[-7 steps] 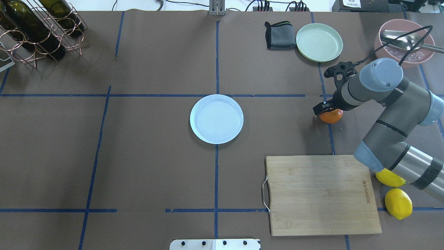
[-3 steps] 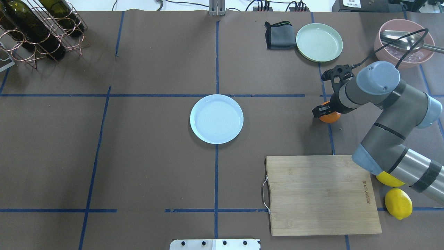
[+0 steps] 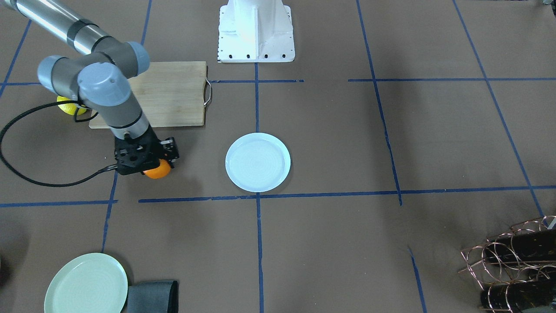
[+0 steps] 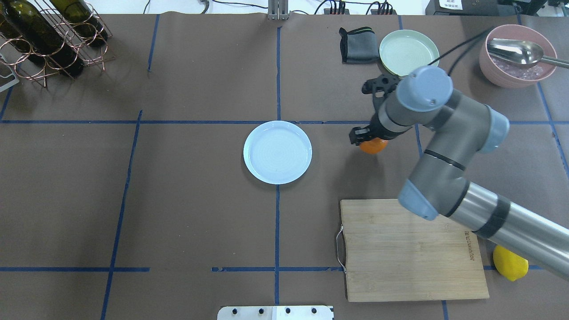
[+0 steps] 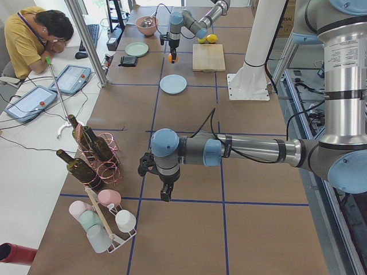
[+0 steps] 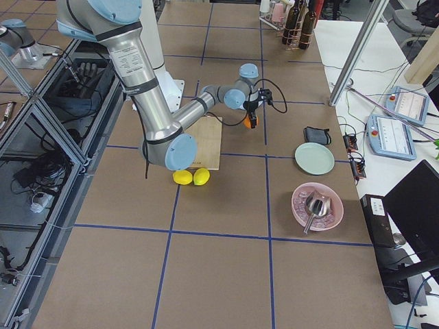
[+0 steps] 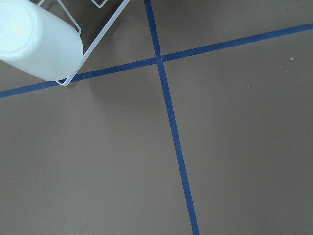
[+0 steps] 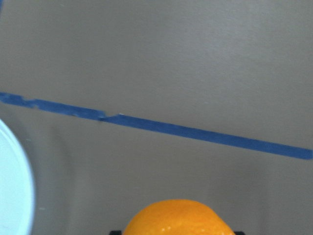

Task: Pick orange to plate
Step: 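Carry the orange with the right gripper over the light blue plate and lower it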

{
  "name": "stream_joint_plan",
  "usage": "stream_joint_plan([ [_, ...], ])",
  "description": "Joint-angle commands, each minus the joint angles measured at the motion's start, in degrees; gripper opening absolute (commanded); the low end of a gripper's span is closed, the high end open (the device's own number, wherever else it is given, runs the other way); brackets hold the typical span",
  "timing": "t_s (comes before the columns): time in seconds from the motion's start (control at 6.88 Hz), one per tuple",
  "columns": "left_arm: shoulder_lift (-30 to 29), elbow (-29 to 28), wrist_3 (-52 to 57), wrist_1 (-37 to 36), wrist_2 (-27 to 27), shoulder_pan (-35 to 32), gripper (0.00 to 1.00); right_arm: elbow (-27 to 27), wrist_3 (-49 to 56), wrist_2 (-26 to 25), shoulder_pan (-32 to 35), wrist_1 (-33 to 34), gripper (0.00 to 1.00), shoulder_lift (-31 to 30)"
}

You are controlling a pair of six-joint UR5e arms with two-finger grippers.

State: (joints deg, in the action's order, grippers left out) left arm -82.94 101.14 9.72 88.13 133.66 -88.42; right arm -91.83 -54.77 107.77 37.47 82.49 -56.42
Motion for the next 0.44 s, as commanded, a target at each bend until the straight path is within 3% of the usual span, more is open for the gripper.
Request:
stream_joint_plan([
  [0.0, 0.23, 1.16, -0.14, -0.07, -0.07, 0.0, 1.0, 8.01, -8.65, -4.65, -4.58, 4.35, 0.07, 12.95],
  [0.15, 0.15, 1.08, -0.14, -0.07, -0.07, 0.0, 1.0, 14.94, -11.55, -7.46, -6.26, 4.08, 0.07, 18.66],
  [0.29, 0.06, 1.08, -0.14, -0.07, -0.07, 0.0, 1.0, 18.32, -12.8, -9.22, -7.75, 3.91, 0.08, 21.24],
])
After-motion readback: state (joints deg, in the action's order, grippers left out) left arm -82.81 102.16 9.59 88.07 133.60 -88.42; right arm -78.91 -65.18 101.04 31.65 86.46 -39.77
